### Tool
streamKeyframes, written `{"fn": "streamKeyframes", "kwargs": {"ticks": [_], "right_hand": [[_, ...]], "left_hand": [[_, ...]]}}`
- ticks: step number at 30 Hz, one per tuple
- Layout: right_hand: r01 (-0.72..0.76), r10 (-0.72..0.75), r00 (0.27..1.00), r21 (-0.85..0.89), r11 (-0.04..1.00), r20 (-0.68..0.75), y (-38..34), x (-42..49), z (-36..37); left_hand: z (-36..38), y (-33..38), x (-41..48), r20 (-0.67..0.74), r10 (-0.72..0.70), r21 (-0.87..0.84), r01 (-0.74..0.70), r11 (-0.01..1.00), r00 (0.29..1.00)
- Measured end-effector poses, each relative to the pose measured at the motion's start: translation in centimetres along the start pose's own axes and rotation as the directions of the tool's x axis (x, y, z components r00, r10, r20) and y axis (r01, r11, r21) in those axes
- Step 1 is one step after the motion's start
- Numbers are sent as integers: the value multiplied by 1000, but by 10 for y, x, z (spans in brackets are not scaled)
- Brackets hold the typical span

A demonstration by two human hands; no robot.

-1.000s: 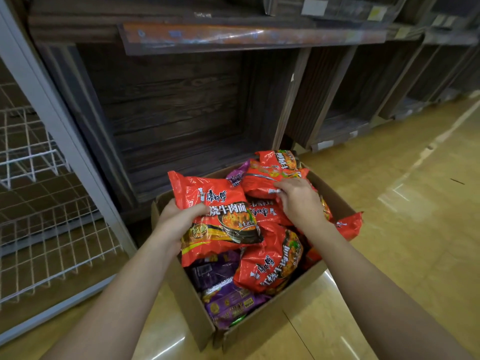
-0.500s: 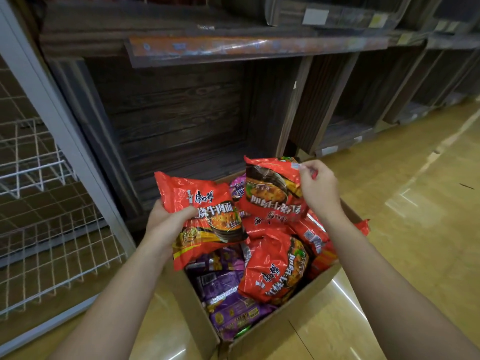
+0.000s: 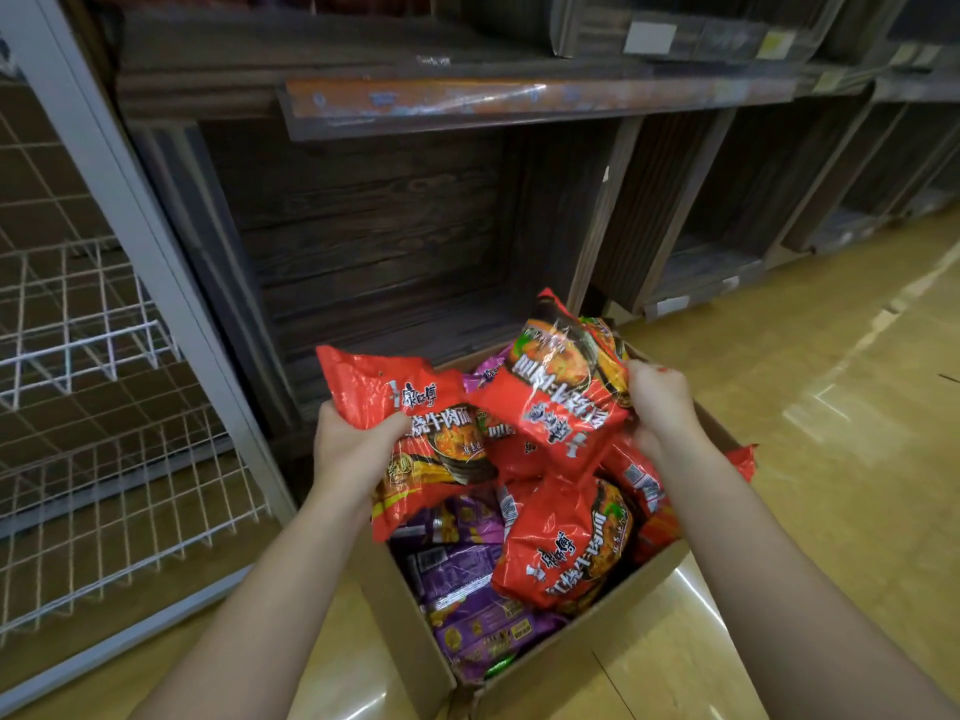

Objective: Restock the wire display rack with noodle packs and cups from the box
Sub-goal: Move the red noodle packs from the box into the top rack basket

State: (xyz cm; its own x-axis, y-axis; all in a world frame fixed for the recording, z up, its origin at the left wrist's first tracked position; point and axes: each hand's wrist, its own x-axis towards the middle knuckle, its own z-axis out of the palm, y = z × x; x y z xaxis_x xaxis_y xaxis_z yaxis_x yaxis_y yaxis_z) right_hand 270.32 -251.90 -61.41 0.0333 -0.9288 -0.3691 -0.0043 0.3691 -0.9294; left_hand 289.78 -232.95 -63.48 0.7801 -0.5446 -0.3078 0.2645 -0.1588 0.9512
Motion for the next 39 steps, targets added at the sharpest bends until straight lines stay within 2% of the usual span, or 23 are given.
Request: {"fn": "streamKeyframes", "kwargs": {"ticks": [2,4,7,9,11,12,13,14,16,17,19,21,24,28,31,33,35,37,39], "right_hand": [[-94,90,994,67,993,58,6,-6,1],[-143,130,967,48,989,219,16,-21,8],[-4,101,925,-257,966,367,28,-47,23],[204,50,903,-529,824,426,30,-57,26],[417,-56,882,-718,557,468,25,-54,24],[522,-131,844,-739,425,520,22,-53,23],[639,-198,767,-697,326,610,17,-53,23],[755,-229,654,-605,253,721,13,-53,25],[902,-183,425,-399,165,887,4,-57,33],[934,-141,348,-330,138,927,2,-58,38],[952,-106,293,-279,129,950,-2,-57,44],[940,-172,328,-303,156,929,-5,-53,47],[872,-303,488,-440,216,819,-2,-41,43],[675,-336,723,-512,531,603,12,-29,35],[504,-332,847,-427,751,415,19,-28,34],[369,-260,906,-320,873,335,24,-32,38],[184,-122,942,-179,967,312,26,-38,43],[80,-33,939,-122,989,343,26,-44,45],[87,-27,922,-140,986,386,25,-50,47]], "left_hand": [[2,-1,0,-14,-34,-67,33,997,999],[7,-2,-1,-20,-48,-116,46,992,999],[16,-2,-4,-18,-66,-172,61,983,998],[18,-2,-6,2,-71,-187,71,980,997],[17,-2,-5,30,-94,-173,97,980,995],[15,-2,-4,34,-109,-162,113,980,994],[14,-2,-4,39,-117,-145,121,982,992],[13,-2,-3,44,-112,-120,117,986,993],[15,-2,-5,75,-77,-66,82,994,994],[16,-2,-7,101,-60,-52,65,997,993],[19,-1,-9,145,-34,-36,39,999,989],[19,0,-9,136,-38,-42,44,998,990],[16,0,-5,76,-44,-67,50,996,996],[14,1,-4,78,-77,-139,87,986,994],[15,1,-5,109,-90,-188,110,976,990],[17,0,-5,133,-83,-196,108,975,988],[19,0,-6,127,-72,-184,95,978,989],[19,1,-7,123,-55,-155,74,985,991],[19,2,-9,141,-28,-137,48,989,990]]}}
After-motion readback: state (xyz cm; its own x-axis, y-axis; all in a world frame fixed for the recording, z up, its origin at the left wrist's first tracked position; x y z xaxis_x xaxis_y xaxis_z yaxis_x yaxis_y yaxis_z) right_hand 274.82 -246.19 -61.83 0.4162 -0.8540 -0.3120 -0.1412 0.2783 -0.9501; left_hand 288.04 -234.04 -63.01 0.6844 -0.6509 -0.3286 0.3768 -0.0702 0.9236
